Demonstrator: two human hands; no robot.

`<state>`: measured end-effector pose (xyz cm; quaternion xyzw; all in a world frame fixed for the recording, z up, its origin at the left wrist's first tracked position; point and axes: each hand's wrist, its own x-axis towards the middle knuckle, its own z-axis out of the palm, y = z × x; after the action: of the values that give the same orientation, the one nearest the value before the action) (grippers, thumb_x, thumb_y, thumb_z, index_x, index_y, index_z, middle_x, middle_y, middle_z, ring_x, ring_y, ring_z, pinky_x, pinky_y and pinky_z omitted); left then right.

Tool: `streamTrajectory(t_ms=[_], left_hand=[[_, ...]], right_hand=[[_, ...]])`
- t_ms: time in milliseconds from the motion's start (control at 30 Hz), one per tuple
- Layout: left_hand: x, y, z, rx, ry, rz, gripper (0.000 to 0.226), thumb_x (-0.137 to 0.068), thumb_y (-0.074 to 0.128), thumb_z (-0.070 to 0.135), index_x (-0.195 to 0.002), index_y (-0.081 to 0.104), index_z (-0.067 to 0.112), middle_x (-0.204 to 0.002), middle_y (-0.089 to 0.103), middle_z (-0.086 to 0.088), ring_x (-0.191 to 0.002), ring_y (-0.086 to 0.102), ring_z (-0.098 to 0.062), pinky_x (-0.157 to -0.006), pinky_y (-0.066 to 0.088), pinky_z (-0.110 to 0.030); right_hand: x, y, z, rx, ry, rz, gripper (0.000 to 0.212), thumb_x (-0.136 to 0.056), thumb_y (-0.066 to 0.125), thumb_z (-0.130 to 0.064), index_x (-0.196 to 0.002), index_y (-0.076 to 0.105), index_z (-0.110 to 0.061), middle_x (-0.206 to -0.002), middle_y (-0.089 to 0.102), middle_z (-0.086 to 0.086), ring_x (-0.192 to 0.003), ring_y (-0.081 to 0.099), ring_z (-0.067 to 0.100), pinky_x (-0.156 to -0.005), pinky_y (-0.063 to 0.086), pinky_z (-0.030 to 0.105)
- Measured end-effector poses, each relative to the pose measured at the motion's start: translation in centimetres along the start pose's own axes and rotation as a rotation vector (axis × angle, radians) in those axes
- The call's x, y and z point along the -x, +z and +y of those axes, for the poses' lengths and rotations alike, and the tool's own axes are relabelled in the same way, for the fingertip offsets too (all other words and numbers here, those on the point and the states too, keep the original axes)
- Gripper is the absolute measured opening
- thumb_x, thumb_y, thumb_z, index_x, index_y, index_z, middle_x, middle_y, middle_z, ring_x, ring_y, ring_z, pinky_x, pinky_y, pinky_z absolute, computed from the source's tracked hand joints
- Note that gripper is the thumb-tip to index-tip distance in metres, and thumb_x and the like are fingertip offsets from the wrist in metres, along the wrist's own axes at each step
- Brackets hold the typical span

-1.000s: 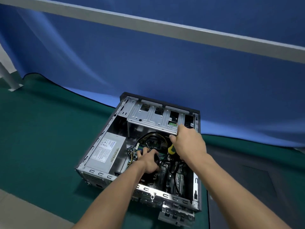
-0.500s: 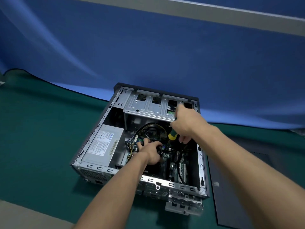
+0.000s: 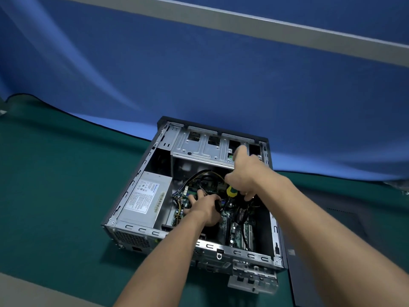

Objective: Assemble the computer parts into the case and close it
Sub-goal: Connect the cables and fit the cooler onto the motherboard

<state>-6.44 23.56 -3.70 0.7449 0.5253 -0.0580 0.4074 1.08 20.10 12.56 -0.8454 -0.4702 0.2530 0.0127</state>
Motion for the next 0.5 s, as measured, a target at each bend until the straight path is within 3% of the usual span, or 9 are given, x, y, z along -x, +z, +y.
streamTrajectory(t_ms=[67, 167, 300, 367, 433, 500], left_hand=[[0.0, 0.0, -0.1, -0.002, 0.008, 0.003, 0.047, -0.085, 0.066, 0.021, -0.126, 0.049, 0.038, -0.139, 0.020, -0.007, -0.130, 0.012, -0.036, -0.109, 0.025, -0.052], [0.2, -0.1, -0.1, -0.016, 0.004, -0.003, 0.052, -0.086, 0.064, 0.020, -0.132, 0.046, 0.038, -0.144, 0.017, -0.008, -0.134, 0.009, -0.037, -0.109, 0.025, -0.052], [0.1, -0.3, 0.1, -0.002, 0.000, -0.018, 0.048, -0.087, 0.062, 0.018, -0.129, 0.047, 0.036, -0.143, 0.018, -0.008, -0.133, 0.009, -0.038, -0.109, 0.025, -0.052], [0.1, -0.2, -0.1, 0.016, 0.010, -0.008, 0.048, -0.086, 0.064, 0.020, -0.128, 0.049, 0.037, -0.141, 0.019, -0.009, -0.132, 0.011, -0.038, -0.110, 0.025, -0.052], [0.1, -0.1, -0.1, 0.008, 0.009, -0.003, 0.053, -0.084, 0.065, 0.020, -0.131, 0.047, 0.038, -0.140, 0.020, -0.008, -0.132, 0.011, -0.037, -0.109, 0.025, -0.053], [0.2, -0.2, -0.1, 0.006, -0.004, -0.010, 0.053, -0.085, 0.064, 0.019, -0.131, 0.047, 0.039, -0.142, 0.018, -0.008, -0.134, 0.009, -0.038, -0.107, 0.024, -0.056]], right_hand=[[0.1, 0.3, -0.3, 0.005, -0.017, 0.007, 0.040, -0.094, 0.048, -0.014, -0.129, 0.029, -0.008, -0.112, 0.058, 0.019, -0.083, 0.062, 0.033, -0.061, 0.049, 0.034], [0.0, 0.8, -0.4, 0.074, 0.012, 0.105, 0.047, -0.098, 0.047, -0.028, -0.134, 0.029, -0.003, -0.120, 0.057, 0.018, -0.102, 0.058, 0.034, -0.068, 0.042, 0.034], [-0.1, 0.5, -0.8, -0.122, 0.057, -0.046, 0.049, -0.093, 0.050, -0.018, -0.133, 0.025, -0.008, -0.107, 0.060, 0.020, -0.080, 0.065, 0.031, -0.071, 0.057, 0.039], [0.0, 1.1, -0.6, -0.025, 0.037, 0.091, 0.035, -0.096, 0.046, -0.017, -0.126, 0.034, -0.003, -0.107, 0.061, 0.019, -0.085, 0.064, 0.032, -0.064, 0.052, 0.037], [0.0, 1.6, 0.1, 0.097, 0.020, 0.278, 0.023, -0.099, 0.043, -0.018, -0.117, 0.040, -0.004, -0.109, 0.061, 0.017, -0.087, 0.057, 0.032, -0.061, 0.039, 0.033], [0.0, 1.4, 0.4, 0.035, 0.002, 0.241, 0.027, -0.097, 0.048, -0.021, -0.118, 0.035, -0.009, -0.107, 0.057, 0.015, -0.080, 0.053, 0.030, -0.062, 0.039, 0.034]])
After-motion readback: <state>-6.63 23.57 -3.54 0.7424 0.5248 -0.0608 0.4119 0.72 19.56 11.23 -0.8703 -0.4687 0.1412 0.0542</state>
